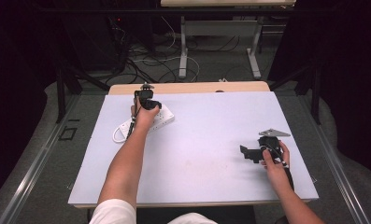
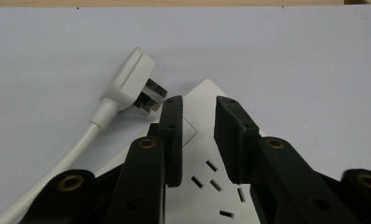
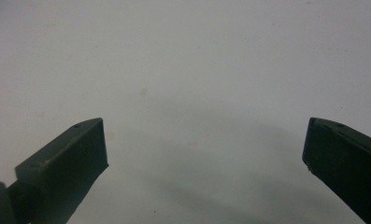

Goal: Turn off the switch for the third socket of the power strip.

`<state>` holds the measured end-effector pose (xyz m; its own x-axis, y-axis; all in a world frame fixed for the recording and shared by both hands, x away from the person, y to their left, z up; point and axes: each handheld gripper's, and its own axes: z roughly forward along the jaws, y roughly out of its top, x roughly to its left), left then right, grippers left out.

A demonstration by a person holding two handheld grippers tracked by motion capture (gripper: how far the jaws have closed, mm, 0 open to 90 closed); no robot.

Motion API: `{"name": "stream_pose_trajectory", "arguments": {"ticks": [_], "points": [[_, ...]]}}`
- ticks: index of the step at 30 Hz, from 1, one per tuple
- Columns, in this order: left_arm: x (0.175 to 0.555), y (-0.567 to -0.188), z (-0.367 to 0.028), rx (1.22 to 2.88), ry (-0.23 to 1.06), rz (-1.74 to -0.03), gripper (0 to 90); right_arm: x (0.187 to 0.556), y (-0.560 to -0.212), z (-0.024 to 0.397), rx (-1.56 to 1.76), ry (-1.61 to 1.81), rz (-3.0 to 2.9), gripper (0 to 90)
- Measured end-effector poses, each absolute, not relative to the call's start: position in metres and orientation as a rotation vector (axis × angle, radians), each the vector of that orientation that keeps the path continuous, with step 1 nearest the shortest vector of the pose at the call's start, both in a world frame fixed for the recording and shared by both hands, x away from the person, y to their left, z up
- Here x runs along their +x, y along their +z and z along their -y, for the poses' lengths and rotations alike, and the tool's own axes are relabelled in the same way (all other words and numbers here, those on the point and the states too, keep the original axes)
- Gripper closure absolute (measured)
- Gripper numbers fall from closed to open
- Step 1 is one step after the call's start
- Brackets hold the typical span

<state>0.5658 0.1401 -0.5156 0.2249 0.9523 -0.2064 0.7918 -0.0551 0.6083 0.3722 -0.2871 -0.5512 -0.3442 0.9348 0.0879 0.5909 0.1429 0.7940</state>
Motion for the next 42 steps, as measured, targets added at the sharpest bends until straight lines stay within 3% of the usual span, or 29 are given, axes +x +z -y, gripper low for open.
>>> {"name": "stream_pose_trajectory", "arguments": {"ticks": [15, 30, 42], "points": [[0.561, -0.506, -0.141, 1.910, 0.369, -1.552, 57.4, 0.372, -0.550, 0.287, 1.447, 1.080, -2.003, 0.0], [0.556, -0.499, -0.141, 1.945, 0.453, -1.474, 34.2, 0.372, -0.551, 0.286, 1.447, 1.079, -2.008, 0.0], [0.551, -0.496, -0.137, 2.006, 0.480, -1.371, 25.2, 0.372, -0.550, 0.286, 1.446, 1.076, -2.008, 0.0]]}}
